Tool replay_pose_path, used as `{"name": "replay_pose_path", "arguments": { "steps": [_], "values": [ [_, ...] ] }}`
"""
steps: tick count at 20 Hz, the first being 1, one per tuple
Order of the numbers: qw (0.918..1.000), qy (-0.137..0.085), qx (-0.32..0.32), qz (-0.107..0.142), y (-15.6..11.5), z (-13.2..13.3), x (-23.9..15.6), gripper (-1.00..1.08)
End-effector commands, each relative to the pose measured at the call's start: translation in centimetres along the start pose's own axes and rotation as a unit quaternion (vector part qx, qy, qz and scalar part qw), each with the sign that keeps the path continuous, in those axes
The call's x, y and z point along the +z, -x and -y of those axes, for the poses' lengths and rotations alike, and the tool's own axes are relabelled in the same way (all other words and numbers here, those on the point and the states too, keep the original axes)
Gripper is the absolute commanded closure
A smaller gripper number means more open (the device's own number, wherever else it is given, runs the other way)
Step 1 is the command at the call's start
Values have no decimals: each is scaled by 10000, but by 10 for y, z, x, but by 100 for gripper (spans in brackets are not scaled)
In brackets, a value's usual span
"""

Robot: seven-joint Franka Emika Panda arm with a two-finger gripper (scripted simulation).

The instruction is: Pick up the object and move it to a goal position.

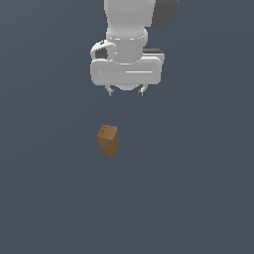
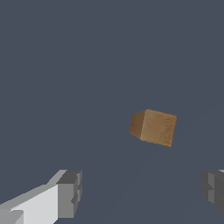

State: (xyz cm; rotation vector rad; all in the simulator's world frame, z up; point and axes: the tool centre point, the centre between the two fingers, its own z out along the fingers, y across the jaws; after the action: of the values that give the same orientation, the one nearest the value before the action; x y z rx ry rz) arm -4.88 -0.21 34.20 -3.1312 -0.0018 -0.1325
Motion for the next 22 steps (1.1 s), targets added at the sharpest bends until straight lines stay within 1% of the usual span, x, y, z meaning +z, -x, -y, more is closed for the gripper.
{"name": "replay_pose_path", "arguments": {
  "steps": [1,7,16,22],
  "values": [
    [10000,-1,57,23,-2,-4,7,-92],
    [9994,1,327,119,-9,-22,41,-92],
    [9952,48,922,328,-16,-64,117,-92],
    [9927,80,1134,401,-15,-79,145,-92]
  ]
}}
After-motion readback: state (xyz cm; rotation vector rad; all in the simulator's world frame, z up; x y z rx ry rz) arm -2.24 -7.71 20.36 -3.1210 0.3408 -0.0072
